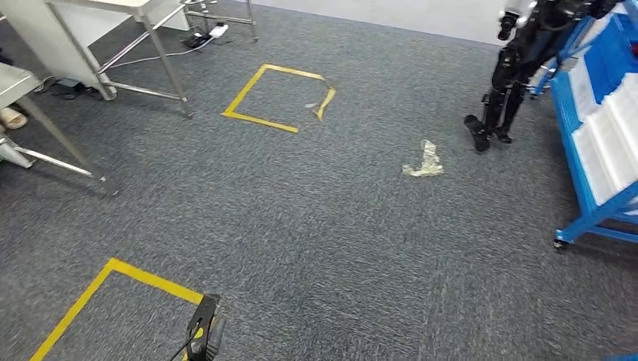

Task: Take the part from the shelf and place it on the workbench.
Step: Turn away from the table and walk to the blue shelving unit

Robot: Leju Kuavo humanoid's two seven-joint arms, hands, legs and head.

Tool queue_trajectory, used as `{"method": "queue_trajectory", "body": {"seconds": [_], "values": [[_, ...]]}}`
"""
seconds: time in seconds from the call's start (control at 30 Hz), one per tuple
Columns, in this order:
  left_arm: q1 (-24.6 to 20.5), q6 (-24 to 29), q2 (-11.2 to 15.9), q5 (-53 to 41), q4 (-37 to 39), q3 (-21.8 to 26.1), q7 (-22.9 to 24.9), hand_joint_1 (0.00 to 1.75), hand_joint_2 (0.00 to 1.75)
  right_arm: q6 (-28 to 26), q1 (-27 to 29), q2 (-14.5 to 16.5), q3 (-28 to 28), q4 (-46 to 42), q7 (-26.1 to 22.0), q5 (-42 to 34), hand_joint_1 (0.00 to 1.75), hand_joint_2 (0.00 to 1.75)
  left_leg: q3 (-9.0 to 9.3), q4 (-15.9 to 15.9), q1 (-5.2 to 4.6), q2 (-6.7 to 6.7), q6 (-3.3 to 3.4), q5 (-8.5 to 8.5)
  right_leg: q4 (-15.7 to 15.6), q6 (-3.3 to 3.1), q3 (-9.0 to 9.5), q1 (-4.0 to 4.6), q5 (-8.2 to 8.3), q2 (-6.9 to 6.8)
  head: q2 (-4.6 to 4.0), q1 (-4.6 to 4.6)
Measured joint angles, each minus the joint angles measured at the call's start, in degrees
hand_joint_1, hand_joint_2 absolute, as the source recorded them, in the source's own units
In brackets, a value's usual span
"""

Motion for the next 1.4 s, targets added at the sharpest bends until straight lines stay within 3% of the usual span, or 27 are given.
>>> {"method": "queue_trajectory", "body": {"seconds": [0.07, 0.1, 0.17, 0.23, 0.3, 0.37, 0.43, 0.5, 0.57, 0.6, 0.63, 0.7, 0.77, 0.8, 0.87, 0.93, 0.97, 1.03, 1.07, 1.1, 1.13, 1.17, 1.2, 1.27, 1.3, 1.37, 1.4], "values": [[0.18, 0.39, -0.05, -0.47, 0.23, -0.02, 0.27, 0.0, 0.0, 0.0, -0.02, 0.1, 0.0, -0.01, 0.18, -0.01, 0.0, 0.0, -3.51, 6.38, 0.0, -0.85, 0.01, -2.33, 0.01, -0.36, -0.09, 0.3, 0.03, 1.37, 0.0, -0.04], [0.18, 0.6, -0.05, -0.72, 0.3, -0.02, 0.36, 0.0, 0.0, 0.01, 0.02, 0.16, 0.0, -0.01, 0.3, -0.01, 0.0, 0.0, -4.19, 7.19, 0.01, -0.95, 0.05, -1.88, 0.03, -0.41, -0.09, 0.39, 0.06, 2.12, 0.0, -0.04], [0.05, 0.82, 0.0, -1.01, 0.33, -0.01, 0.52, 0.0, 0.0, 0.03, 0.11, 0.27, 0.0, -0.02, 0.47, -0.01, 0.0, 0.0, -2.48, 2.77, 0.09, -1.54, 0.22, 1.86, 0.1, -0.35, 0.03, 0.43, 0.08, 3.63, 0.0, -0.06], [-0.17, 1.03, 0.18, -1.38, 0.34, 0.01, 0.63, 0.0, 0.0, 0.07, 0.08, 0.38, 0.0, -0.04, 0.53, 0.0, 0.0, 0.0, 0.52, -4.09, 0.34, -3.85, 0.42, 5.29, 0.4, -0.1, -0.06, 0.6, 0.07, 5.0, 0.0, -0.04], [-0.58, 1.45, 0.4, -2.56, 0.37, 0.0, 0.6, 0.0, 0.0, 0.14, -0.02, 0.44, 0.0, -0.1, 0.54, 0.02, 0.0, 0.0, 1.6, -7.03, 0.23, -5.16, 0.76, 6.12, 0.61, 0.58, -0.53, 0.77, 0.19, 6.2, 0.0, 0.03], [-1.69, 1.74, 0.59, -4.71, 0.55, -0.02, 0.46, 0.0, 0.0, 0.26, 0.13, 0.48, 0.0, -0.13, 0.55, 0.04, 0.0, 0.0, 1.69, -7.4, -0.05, -4.11, 1.55, 6.4, 0.51, 1.43, -1.14, 0.71, 0.47, 6.86, 0.0, 0.09], [-3.34, 1.75, 0.84, -6.91, 1.07, -0.01, 0.05, 0.0, 0.0, 0.37, 0.27, 0.61, 0.0, -0.13, 0.52, 0.04, 0.0, 0.0, 1.99, -7.87, -0.04, -2.93, 2.52, 6.92, 2.17, 1.68, -2.34, 0.75, -0.3, 4.62, 0.0, 0.25], [-4.48, 1.68, 1.19, -8.14, 1.87, 0.02, -0.38, 0.0, 0.0, 0.39, 0.09, 0.76, 0.0, -0.15, 0.47, 0.05, 0.0, 0.0, 2.13, -8.12, -0.16, -1.39, 3.05, 7.11, 8.3, 1.35, -5.42, 0.78, -3.03, 1.6, 0.0, 0.53], [-4.84, 1.65, 1.47, -8.58, 2.65, 0.02, -0.62, 0.0, 0.0, 0.38, -0.04, 0.86, 0.0, -0.19, 0.4, 0.07, 0.0, 0.0, 2.07, -8.12, -0.35, 0.37, 3.15, 7.02, 15.48, 1.39, -9.0, 0.64, -5.55, 0.83, 0.0, 0.67], [-4.9, 1.64, 1.54, -8.69, 2.96, 0.02, -0.71, 0.0, 0.0, 0.38, 0.0, 0.9, 0.0, -0.2, 0.39, 0.07, 0.0, 0.0, 2.07, -8.12, -0.39, 1.16, 3.13, 6.94, 16.85, 1.68, -9.64, 0.52, -5.79, 0.7, 0.0, 0.68], [-4.96, 1.64, 1.56, -8.8, 3.19, 0.01, -0.81, 0.0, 0.0, 0.37, 0.08, 0.93, 0.0, -0.21, 0.37, 0.07, 0.0, 0.0, 2.11, -8.11, -0.39, 1.86, 3.03, 6.85, 15.8, 2.13, -9.01, 0.39, -5.16, 0.48, 0.0, 0.73], [-5.15, 1.63, 1.58, -8.98, 3.47, 0.01, -1.01, 0.0, 0.0, 0.37, 0.21, 0.93, 0.0, -0.24, 0.36, 0.07, 0.0, 0.0, 2.4, -8.09, -0.4, 3.12, 2.63, 6.54, 8.15, 3.02, -4.84, 0.17, -2.5, -1.35, 0.0, 0.81], [-5.41, 1.38, 1.68, -9.61, 3.73, 0.04, -1.23, 0.0, 0.0, 0.37, 0.09, 0.99, 0.0, -0.3, 0.25, 0.07, 0.0, 0.0, 2.74, -8.09, -0.67, 4.17, 1.9, 6.07, 1.95, 2.93, -1.31, 0.49, -0.64, -3.47, 0.0, 0.8], [-5.56, 1.0, 1.72, -10.08, 3.93, 0.07, -1.31, 0.0, 0.0, 0.37, 0.05, 1.03, 0.0, -0.32, 0.14, 0.08, 0.0, 0.0, 2.95, -8.13, -0.8, 4.66, 1.55, 5.89, 0.95, 2.55, -0.74, 0.72, -0.41, -3.83, 0.0, 0.75], [-5.78, -0.66, 1.68, -11.02, 4.35, 0.09, -1.4, 0.0, 0.0, 0.44, 0.1, 1.02, 0.0, -0.34, -0.1, 0.1, 0.0, 0.0, 3.46, -8.42, -0.77, 5.6, 0.89, 5.64, 0.95, 1.65, -0.74, 0.89, -0.32, -2.65, 0.0, 0.61], [-5.95, -2.9, 1.72, -11.92, 4.84, 0.07, -1.47, 0.0, 0.0, 0.68, 0.18, 0.96, -0.01, -0.35, -0.19, 0.15, 0.0, 0.0, 3.26, -7.39, -0.45, 4.12, 0.3, 4.57, 0.67, 0.79, -0.57, 0.46, -0.19, -1.43, 0.0, 0.41], [-5.96, -3.68, 1.77, -12.38, 5.18, 0.04, -1.6, 0.0, 0.0, 0.8, 0.12, 0.91, -0.01, -0.36, -0.19, 0.2, 0.0, 0.0, 2.34, -5.37, -0.3, 2.57, 0.12, 3.25, 0.54, 0.23, -0.45, 0.19, -0.11, -0.84, 0.0, 0.26], [-5.61, -3.75, 1.87, -13.02, 6.07, -0.02, -2.26, 0.0, 0.0, 0.99, 0.04, 0.82, -0.02, -0.36, -0.18, 0.36, 0.0, 0.0, -1.3, 1.85, -0.18, -0.22, 0.06, -0.36, 0.49, -0.56, -0.5, 0.33, -0.12, 0.51, 0.0, 0.03], [-5.23, -3.48, 1.88, -13.15, 6.42, -0.04, -2.77, 0.0, 0.0, 1.01, 0.0, 0.8, -0.02, -0.36, -0.2, 0.44, 0.0, 0.0, -3.22, 5.3, -0.18, -0.73, 0.08, -1.6, 0.5, -0.74, -0.52, 0.51, -0.13, 1.31, 0.0, 0.0], [-4.76, -3.2, 1.82, -13.09, 6.69, -0.04, -3.37, 0.0, 0.0, 1.03, 0.05, 0.8, -0.02, -0.36, -0.23, 0.5, 0.0, 0.0, -4.54, 7.29, -0.18, -0.94, 0.13, -1.81, 0.51, -0.76, -0.49, 0.68, -0.14, 2.16, 0.0, -0.02], [-4.25, -3.0, 1.68, -12.8, 6.84, -0.04, -3.88, 0.0, 0.0, 1.02, 0.12, 0.8, -0.02, -0.36, -0.31, 0.51, 0.0, 0.0, -4.83, 7.12, -0.18, -1.04, 0.25, -0.83, 0.53, -0.76, -0.42, 0.78, -0.14, 2.96, 0.0, -0.03], [-3.56, -3.08, 1.52, -12.38, 7.07, -0.04, -4.47, 0.0, 0.0, 0.99, 0.21, 0.8, -0.02, -0.36, -0.48, 0.37, 0.0, 0.0, -4.02, 4.77, -0.17, -1.2, 0.42, 1.12, 0.54, -0.75, -0.33, 0.84, -0.15, 3.67, 0.0, -0.02], [-2.45, -3.79, 1.73, -11.88, 7.78, -0.05, -5.97, 0.0, 0.0, 0.88, 0.39, 0.81, -0.08, -0.36, -0.89, -0.12, 0.0, 0.0, -2.38, 1.0, -0.12, -1.85, 0.6, 3.39, 0.55, -0.73, -0.24, 0.84, -0.16, 4.44, 0.0, -0.02], [0.92, -7.91, 3.17, -10.86, 10.92, -0.16, -12.35, 0.0, 0.0, 0.51, 0.87, 0.85, -0.51, -0.35, -2.35, -1.67, 0.0, 0.0, 0.82, -5.66, -0.06, -3.51, 0.81, 5.92, 0.69, -0.48, -0.11, 1.08, -0.26, 6.1, 0.0, 0.02], [2.96, -10.63, 4.31, -10.44, 13.13, -0.23, -16.14, 0.0, 0.0, 0.31, 1.27, 0.87, -0.84, -0.33, -3.17, -2.43, 0.0, 0.0, 1.74, -7.24, -0.13, -3.89, 0.95, 6.12, 0.68, -0.27, -0.1, 1.17, -0.29, 6.98, 0.0, 0.05], [6.74, -14.44, 6.01, -9.75, 17.04, -0.28, -20.38, 0.0, 0.0, 0.09, 2.32, 0.88, -1.45, -0.24, -4.14, -3.16, 0.0, 0.0, 2.41, -7.77, -0.44, -2.95, 1.51, 5.97, 0.48, 0.39, -0.37, 1.17, -0.24, 8.34, 0.0, -0.01], [8.04, -15.12, 6.58, -9.58, 18.4, -0.28, -20.8, 0.0, 0.0, 0.03, 2.92, 0.84, -1.66, -0.15, -4.29, -3.3, 0.0, 0.0, 2.66, -8.07, -0.49, -2.45, 1.99, 6.22, 0.64, 0.68, -0.61, 1.15, -0.33, 8.03, 0.0, 0.01]]}}
